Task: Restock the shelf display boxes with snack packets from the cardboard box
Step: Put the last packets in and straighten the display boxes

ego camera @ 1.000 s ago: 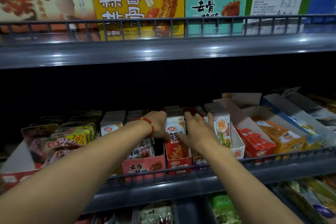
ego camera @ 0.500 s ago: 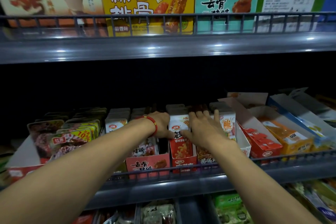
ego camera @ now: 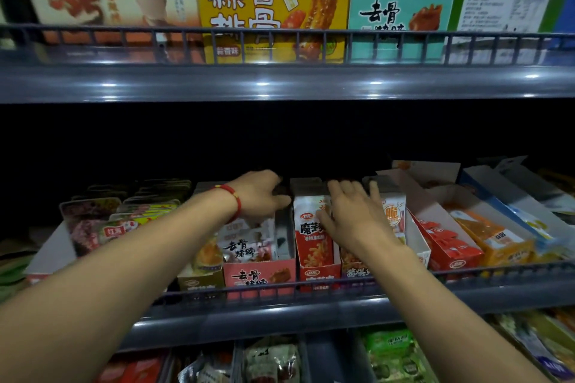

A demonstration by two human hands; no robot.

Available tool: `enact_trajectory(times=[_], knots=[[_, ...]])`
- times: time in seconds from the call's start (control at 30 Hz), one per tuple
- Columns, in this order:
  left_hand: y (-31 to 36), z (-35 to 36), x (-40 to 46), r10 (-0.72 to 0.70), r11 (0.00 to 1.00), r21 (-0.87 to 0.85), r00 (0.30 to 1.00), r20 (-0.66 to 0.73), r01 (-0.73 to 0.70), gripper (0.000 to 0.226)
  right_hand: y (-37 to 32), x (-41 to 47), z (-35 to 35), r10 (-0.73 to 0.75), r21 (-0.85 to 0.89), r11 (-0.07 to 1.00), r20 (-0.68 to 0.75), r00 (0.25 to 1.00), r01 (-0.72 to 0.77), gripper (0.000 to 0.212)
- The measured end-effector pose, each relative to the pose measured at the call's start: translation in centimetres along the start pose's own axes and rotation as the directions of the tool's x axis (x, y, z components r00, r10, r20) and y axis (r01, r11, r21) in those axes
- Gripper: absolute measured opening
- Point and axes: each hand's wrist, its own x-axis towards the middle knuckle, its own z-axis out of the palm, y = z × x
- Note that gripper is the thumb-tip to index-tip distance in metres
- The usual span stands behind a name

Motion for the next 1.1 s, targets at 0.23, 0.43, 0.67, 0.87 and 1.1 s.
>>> enact_trajectory(times=[0.23, 0.43, 0.67, 0.87, 1.1], knots=[[-6.2, -1.3, -4.8, 0.12, 0.954, 0.263, 0.986, 0.118, -0.147, 0.103, -6.7, -4.4, 0.5, -0.116, 0.5, 0.855, -0.08, 0.99, 0.14, 0.063], [-8.6, 2.6, -4.6, 0.148, 0.945, 0.293, 0.989, 0.016, -0.146, 0.077, -10.7, -3.3, 3.5, -0.015, 0.71, 0.692, 0.196, 0.981, -0.131, 0.078], [-8.9, 4.0, -4.3, 0.216, 0.922, 0.342, 0.975, -0.058, -0.183, 0.093, -12.4, -3.0, 3.9, 0.065, 0.68, 0.705, 0.218, 0.974, -0.2, 0.077], [-8.4, 3.0, -3.6, 0.173, 0.935, 0.307, 0.984, 0.042, -0.177, 0.102, -11.4, -2.3, 3.6, 0.066, 0.677, 0.683, 0.317, 0.946, -0.275, 0.087], [-7.9, 2.6, -3.1, 0.161, 0.921, 0.35, 0.986, 0.05, -0.168, 0.106, -10.9, -0.8, 2.6, 0.122, 0.776, 0.47, 0.414, 0.902, -0.42, 0.091]])
